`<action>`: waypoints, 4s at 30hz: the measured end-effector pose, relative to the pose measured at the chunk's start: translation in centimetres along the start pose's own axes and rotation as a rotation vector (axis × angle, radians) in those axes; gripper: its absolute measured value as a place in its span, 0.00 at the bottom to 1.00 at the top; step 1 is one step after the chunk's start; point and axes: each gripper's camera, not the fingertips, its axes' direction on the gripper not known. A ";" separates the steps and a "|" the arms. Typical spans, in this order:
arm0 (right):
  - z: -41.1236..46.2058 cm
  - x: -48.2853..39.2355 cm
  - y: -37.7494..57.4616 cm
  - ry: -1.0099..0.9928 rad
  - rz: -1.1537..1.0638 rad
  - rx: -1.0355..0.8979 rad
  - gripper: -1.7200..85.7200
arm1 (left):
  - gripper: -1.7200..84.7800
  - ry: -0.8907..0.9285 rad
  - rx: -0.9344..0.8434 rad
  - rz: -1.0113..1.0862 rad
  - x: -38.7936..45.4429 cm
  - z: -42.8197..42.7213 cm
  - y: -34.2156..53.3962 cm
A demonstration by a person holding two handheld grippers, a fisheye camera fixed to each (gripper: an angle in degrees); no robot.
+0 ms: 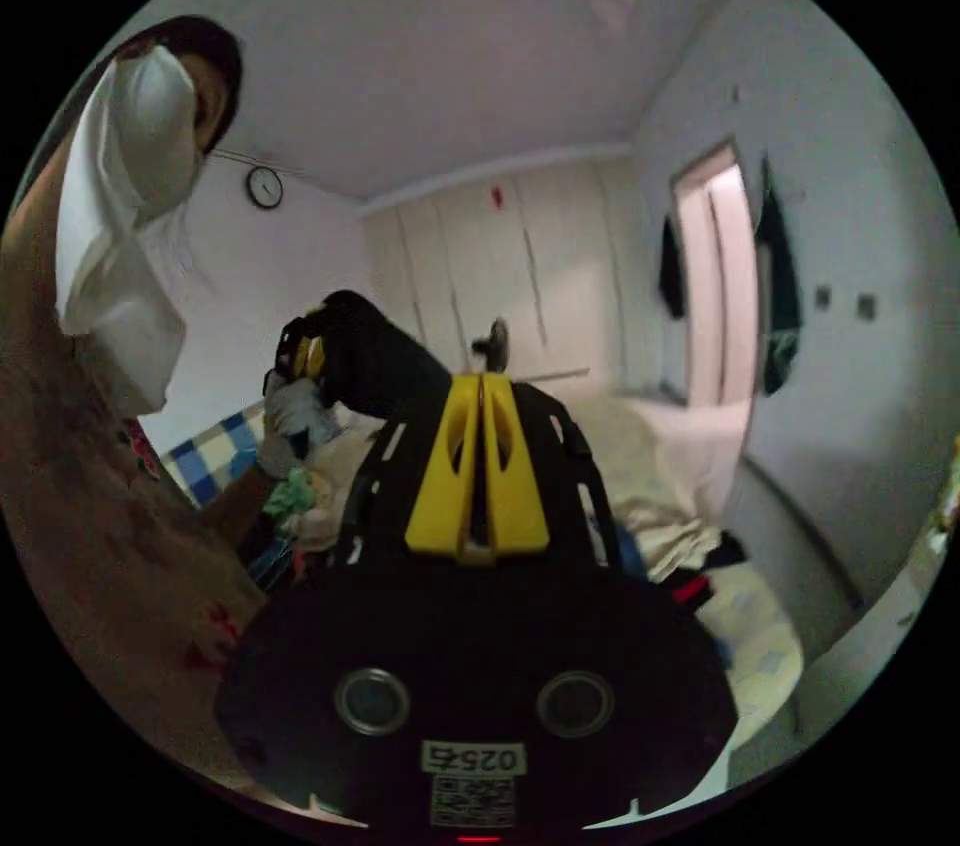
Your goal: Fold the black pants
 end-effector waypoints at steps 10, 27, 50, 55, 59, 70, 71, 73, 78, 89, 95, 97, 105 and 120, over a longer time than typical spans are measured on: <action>-21.1 -23.0 18.5 0.521 -0.145 0.218 0.10 | 0.01 0.480 0.072 0.271 17.4 11.6 -6.2; -40.2 -24.7 48.0 0.675 0.124 0.588 0.15 | 0.01 0.859 0.029 0.240 36.2 31.9 0.5; -69.7 -7.6 62.0 -0.030 0.044 0.796 0.01 | 0.03 0.521 -0.388 0.070 27.8 64.0 32.5; -70.1 -5.7 63.1 -0.041 -0.024 0.904 0.01 | 0.13 0.209 -0.649 -0.033 21.9 67.5 44.7; -68.0 -4.9 61.5 0.236 -0.054 0.734 0.01 | 0.13 0.217 -0.536 -0.017 22.5 66.4 49.6; -54.3 8.0 82.2 1.024 0.459 0.104 0.11 | 0.14 0.365 -0.975 0.012 24.3 81.2 74.8; -53.2 9.9 86.3 1.040 0.567 0.027 0.11 | 0.15 0.365 -1.041 0.062 25.4 82.9 78.3; -51.9 12.1 92.1 1.042 0.726 -0.057 0.12 | 0.16 0.386 -1.141 0.101 26.9 85.3 83.2; -50.0 16.2 103.2 1.059 1.050 -0.145 0.12 | 0.18 0.385 -1.386 0.519 32.2 91.1 93.3; -50.2 23.1 110.1 0.883 1.250 -0.019 0.11 | 0.02 0.108 -1.538 0.952 35.5 97.0 99.6; -49.3 26.3 109.2 0.593 1.212 0.215 0.16 | 0.00 0.165 -1.356 0.186 27.0 97.2 82.0; -49.1 26.6 107.2 0.490 1.139 0.323 0.16 | 0.00 0.223 -1.249 0.075 24.6 96.2 76.4; -47.9 25.4 90.5 0.497 0.683 0.469 0.20 | 0.00 0.404 -0.763 -0.030 18.9 88.5 57.2; -45.4 23.0 86.0 0.444 0.675 0.385 0.17 | 0.00 0.687 -0.389 -0.077 15.5 78.9 45.0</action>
